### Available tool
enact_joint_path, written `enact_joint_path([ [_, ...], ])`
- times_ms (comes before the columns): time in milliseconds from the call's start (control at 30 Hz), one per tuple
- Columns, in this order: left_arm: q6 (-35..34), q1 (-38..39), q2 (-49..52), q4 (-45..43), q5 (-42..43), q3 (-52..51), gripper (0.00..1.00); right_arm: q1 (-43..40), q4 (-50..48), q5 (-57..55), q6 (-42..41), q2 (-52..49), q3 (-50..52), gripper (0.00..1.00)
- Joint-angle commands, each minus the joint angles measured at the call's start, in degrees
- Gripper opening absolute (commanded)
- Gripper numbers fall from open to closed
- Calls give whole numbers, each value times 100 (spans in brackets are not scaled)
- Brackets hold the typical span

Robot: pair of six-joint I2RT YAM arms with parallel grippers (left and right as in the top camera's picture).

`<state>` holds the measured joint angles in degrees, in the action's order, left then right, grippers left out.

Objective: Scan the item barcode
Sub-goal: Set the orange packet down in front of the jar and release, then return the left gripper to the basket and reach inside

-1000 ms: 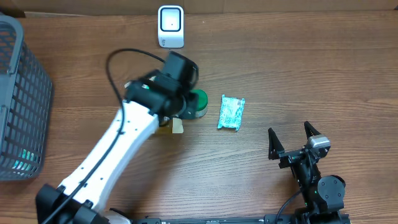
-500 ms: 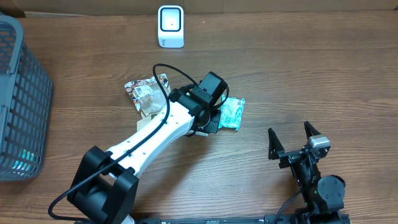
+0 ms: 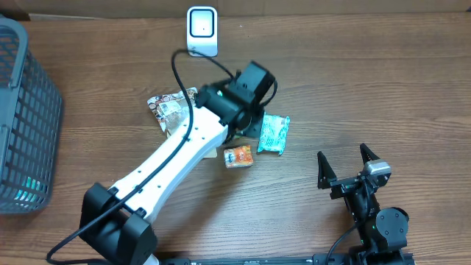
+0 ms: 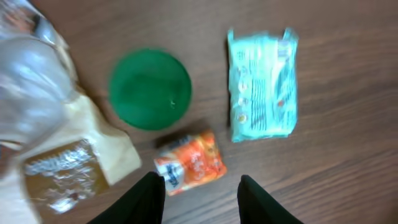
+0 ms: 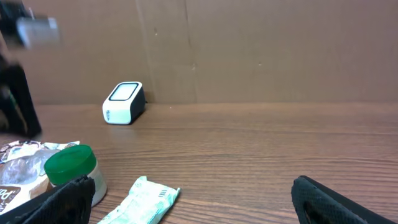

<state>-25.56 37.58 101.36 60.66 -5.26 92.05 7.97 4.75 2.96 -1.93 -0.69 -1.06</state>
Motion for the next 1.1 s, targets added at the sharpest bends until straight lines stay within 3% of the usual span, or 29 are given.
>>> enact_joint_path([
  [0,22,-179,-223,378,-535,809,39,-17,-15,-37,-24,52,59,100],
  [233,24,-903,-704,798,-621,1401,40,-17,-15,-37,-24,52,59,100],
  [433,26,-2138,-1469,925,-575,1421,42,-17,-15,-37,-24,52,59,100],
  [733,22,-5031,-2430,944,-514,1419,64,-17,-15,-35,-24,52,59,100],
  [1067,-299,-8100,-1832,809,446,1419,64,-17,-15,-37,-24,52,59,100],
])
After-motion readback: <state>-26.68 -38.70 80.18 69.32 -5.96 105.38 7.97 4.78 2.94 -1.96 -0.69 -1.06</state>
